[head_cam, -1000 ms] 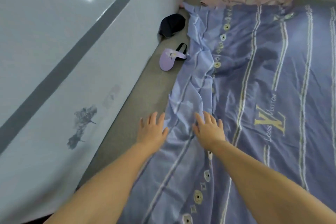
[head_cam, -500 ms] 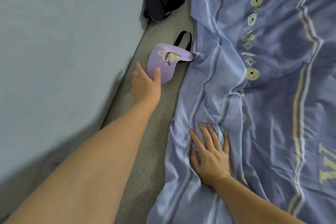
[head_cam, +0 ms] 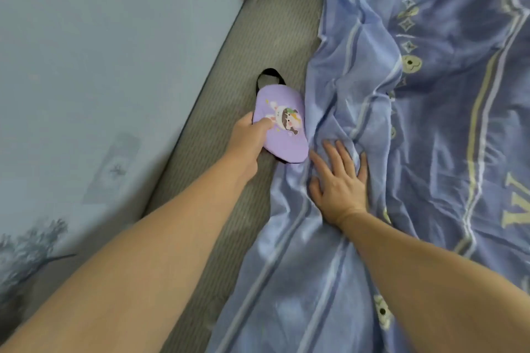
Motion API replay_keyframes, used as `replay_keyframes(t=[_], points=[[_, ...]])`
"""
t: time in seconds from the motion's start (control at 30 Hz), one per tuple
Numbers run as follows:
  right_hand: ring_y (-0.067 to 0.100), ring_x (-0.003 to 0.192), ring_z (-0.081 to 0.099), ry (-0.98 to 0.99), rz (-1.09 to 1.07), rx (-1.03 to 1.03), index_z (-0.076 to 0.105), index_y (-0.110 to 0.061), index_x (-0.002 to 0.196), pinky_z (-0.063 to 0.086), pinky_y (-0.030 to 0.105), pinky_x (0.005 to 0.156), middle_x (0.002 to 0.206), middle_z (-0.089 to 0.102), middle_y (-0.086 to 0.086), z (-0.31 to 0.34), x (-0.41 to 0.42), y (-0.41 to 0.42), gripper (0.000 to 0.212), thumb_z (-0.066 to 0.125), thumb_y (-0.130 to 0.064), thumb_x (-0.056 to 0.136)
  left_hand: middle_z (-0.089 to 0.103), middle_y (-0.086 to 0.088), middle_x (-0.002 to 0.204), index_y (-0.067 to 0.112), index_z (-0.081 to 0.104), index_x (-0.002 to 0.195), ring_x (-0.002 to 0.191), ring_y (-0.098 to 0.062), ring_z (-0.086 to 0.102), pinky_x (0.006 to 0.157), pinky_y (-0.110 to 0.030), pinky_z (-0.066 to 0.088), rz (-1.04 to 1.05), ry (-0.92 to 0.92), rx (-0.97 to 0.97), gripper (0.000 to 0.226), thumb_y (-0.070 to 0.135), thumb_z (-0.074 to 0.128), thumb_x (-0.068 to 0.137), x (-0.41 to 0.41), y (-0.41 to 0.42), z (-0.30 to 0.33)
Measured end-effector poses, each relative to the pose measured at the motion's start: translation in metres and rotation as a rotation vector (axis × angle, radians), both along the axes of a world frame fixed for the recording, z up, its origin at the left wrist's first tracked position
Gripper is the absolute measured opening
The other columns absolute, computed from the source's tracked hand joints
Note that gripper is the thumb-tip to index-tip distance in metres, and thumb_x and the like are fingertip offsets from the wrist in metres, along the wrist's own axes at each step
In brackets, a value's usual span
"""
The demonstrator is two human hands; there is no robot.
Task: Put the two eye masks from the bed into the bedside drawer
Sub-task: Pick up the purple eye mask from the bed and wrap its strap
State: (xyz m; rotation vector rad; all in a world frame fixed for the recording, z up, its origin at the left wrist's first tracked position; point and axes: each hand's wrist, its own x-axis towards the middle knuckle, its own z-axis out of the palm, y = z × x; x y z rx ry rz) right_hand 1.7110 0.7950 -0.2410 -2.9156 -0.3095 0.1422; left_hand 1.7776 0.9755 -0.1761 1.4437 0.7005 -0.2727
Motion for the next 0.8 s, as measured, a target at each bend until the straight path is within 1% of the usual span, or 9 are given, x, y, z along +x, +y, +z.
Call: replay_keyframes(t=[0.07, 0.13, 0.2, 0.27, 0.37, 0.47, 0.6, 0.7, 0.8], points=[[0.023, 0.145, 0.014, 0.130, 0.003, 0.007, 0.039, -0.027, 0.139, -0.004, 0.056, 0.113, 0.155, 0.026, 0.005, 0.005, 0.003, -0.002, 0.055, 0.044, -0.035, 0.085, 0.072, 0.005, 0.064, 0.017, 0.066, 0.073, 0.060, -0.012, 0.065, 0.049, -0.018, 0.049, 0.040, 0.036, -0.140, 0.017, 0.004, 0.056, 0.077, -0.055, 0.006, 0.019], [0.019, 0.146, 0.004, 0.288, 0.009, 0.052, 0.034, -0.030, 0.141, -0.006, 0.053, 0.114, 0.158, 0.017, 0.001, 0.016, 0.007, -0.004, 0.054, 0.045, -0.036, 0.089, 0.072, 0.007, 0.062, 0.017, 0.068, 0.075, 0.057, -0.009, 0.065, 0.047, -0.016, 0.048, 0.046, 0.040, -0.202, 0.013, 0.009, 0.058, 0.080, -0.108, 0.010, 0.039], [0.020, 0.143, 0.017, 0.441, -0.053, 0.231, 0.040, -0.027, 0.138, 0.007, 0.049, 0.115, 0.155, 0.026, 0.002, 0.043, -0.004, -0.006, 0.048, 0.046, -0.031, 0.090, 0.072, 0.002, 0.075, 0.017, 0.069, 0.081, 0.069, -0.012, 0.064, 0.059, -0.023, 0.049, 0.060, 0.045, -0.210, 0.013, 0.014, 0.057, 0.085, -0.151, 0.007, 0.059], [0.021, 0.135, 0.035, 0.525, -0.172, 0.585, 0.039, -0.023, 0.139, 0.023, 0.038, 0.111, 0.150, 0.037, 0.004, 0.081, -0.040, -0.007, 0.047, 0.048, -0.025, 0.093, 0.069, -0.006, 0.089, 0.014, 0.068, 0.089, 0.081, -0.018, 0.062, 0.072, -0.030, 0.047, 0.086, 0.033, -0.242, 0.013, 0.015, 0.055, 0.089, -0.191, -0.005, 0.084], [0.015, 0.134, 0.037, 0.425, -0.178, 0.892, 0.038, -0.024, 0.140, 0.030, 0.032, 0.109, 0.147, 0.041, 0.000, 0.155, -0.124, -0.019, 0.046, 0.046, -0.031, 0.095, 0.071, -0.008, 0.085, 0.011, 0.069, 0.085, 0.087, -0.023, 0.060, 0.080, -0.036, 0.042, 0.098, -0.023, -0.187, 0.014, 0.014, 0.055, 0.089, -0.256, -0.037, 0.131], [0.010, 0.129, 0.040, 0.374, 0.017, 0.965, 0.040, -0.025, 0.138, 0.034, 0.026, 0.103, 0.141, 0.046, -0.004, 0.236, -0.202, -0.047, 0.044, 0.045, -0.035, 0.096, 0.071, -0.002, 0.078, 0.013, 0.066, 0.083, 0.078, -0.016, 0.061, 0.073, -0.029, 0.047, 0.165, -0.138, -0.170, 0.012, 0.014, 0.057, 0.089, -0.329, -0.071, 0.185], [0.001, 0.108, 0.052, 0.400, 0.266, 0.993, 0.052, -0.020, 0.128, 0.037, -0.002, 0.081, 0.119, 0.058, -0.011, 0.331, -0.293, -0.107, 0.038, 0.041, -0.036, 0.096, 0.075, -0.002, 0.088, 0.010, 0.068, 0.097, 0.081, -0.014, 0.068, 0.073, -0.026, 0.056, 0.144, -0.321, -0.175, 0.016, 0.019, 0.058, 0.089, -0.429, -0.122, 0.252], [0.004, 0.085, 0.058, 0.501, 0.389, 0.974, 0.056, -0.020, 0.121, 0.046, 0.012, 0.073, 0.095, 0.062, -0.005, 0.379, -0.355, -0.151, 0.032, 0.054, -0.031, 0.092, 0.072, -0.008, 0.100, 0.006, 0.066, 0.106, 0.090, -0.019, 0.067, 0.078, -0.030, 0.057, 0.130, -0.393, -0.195, 0.026, 0.022, 0.058, 0.087, -0.499, -0.170, 0.287], [0.015, 0.071, 0.051, 0.531, 0.446, 0.942, 0.067, -0.020, 0.088, 0.040, 0.029, 0.066, 0.077, 0.058, 0.005, 0.407, -0.404, -0.180, 0.012, 0.058, -0.028, 0.090, 0.067, -0.014, 0.109, 0.005, 0.061, 0.112, 0.092, -0.019, 0.065, 0.081, -0.031, 0.052, 0.215, -0.390, -0.115, 0.030, 0.022, 0.057, 0.088, -0.556, -0.212, 0.312]])
